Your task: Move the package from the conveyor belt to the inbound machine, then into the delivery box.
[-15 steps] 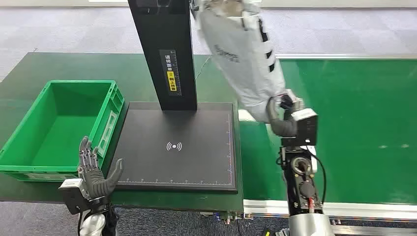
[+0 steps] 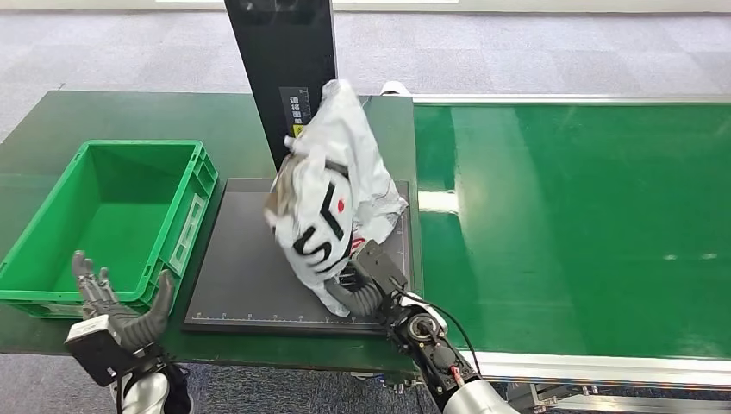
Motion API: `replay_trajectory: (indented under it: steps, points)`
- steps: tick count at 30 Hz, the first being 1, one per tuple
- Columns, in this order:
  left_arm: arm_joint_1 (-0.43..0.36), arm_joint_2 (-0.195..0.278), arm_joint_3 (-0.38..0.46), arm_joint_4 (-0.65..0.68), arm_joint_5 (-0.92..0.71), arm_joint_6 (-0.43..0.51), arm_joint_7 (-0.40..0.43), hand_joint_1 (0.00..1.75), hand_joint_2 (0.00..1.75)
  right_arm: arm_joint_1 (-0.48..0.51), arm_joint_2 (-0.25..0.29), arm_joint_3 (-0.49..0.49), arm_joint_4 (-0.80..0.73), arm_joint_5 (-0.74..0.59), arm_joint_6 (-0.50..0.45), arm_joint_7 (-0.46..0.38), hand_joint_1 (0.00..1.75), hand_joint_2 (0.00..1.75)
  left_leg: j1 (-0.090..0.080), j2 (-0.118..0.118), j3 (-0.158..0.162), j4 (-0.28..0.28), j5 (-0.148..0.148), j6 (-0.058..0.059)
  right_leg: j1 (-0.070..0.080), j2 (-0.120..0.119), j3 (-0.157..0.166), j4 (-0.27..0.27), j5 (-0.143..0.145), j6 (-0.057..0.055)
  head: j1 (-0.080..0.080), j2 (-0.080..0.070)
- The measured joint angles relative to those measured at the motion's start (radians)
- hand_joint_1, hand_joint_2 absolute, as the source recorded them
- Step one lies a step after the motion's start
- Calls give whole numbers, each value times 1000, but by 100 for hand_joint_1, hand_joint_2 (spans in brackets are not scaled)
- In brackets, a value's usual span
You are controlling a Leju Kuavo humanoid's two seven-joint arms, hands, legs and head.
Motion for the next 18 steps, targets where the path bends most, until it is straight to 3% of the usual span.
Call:
replay_trajectory:
  steps: [1, 2, 5, 6, 10, 18]
  points:
    - [13, -3, 6, -35, 1, 50, 0, 0, 175, 0, 5, 16, 25, -4, 5, 10, 175, 175, 0, 0, 0, 0, 0, 0, 0, 0, 0, 0, 0, 0, 0, 0]
    - [22, -6, 9, -64, 1, 86, 0, 0, 175, -2, 9, 27, 40, -9, 8, 15, 163, 175, 0, 0, 1, 0, 0, 0, 0, 0, 0, 0, 0, 0, 0, 0]
    - [46, -11, 13, -138, 1, 159, 0, 0, 175, -12, 16, 53, 74, -20, 21, 17, 32, 175, 0, 1, 2, 0, 0, 0, 0, 1, 2, 0, 0, 0, 0, 0]
    - [52, -12, 12, -158, -1, 176, 0, 0, 175, -16, 17, 60, 82, -23, 29, 13, 0, 175, 0, 1, 3, 0, 0, 0, 0, 1, 2, 0, 0, 0, 0, 0]
    - [72, -12, -1, -223, -18, 241, 0, 0, 175, -20, 17, 83, 99, -54, 68, -44, 0, 175, 0, 1, 4, 0, 0, 0, 0, 1, 3, 0, 0, 0, 0, 0]
    - [107, -13, -23, -359, -86, 272, 0, 0, 175, 19, -3, 46, 59, -235, 55, -310, 0, 175, 0, 0, 3, 0, 0, 0, 0, 0, 3, 0, 0, 0, 0, 0]
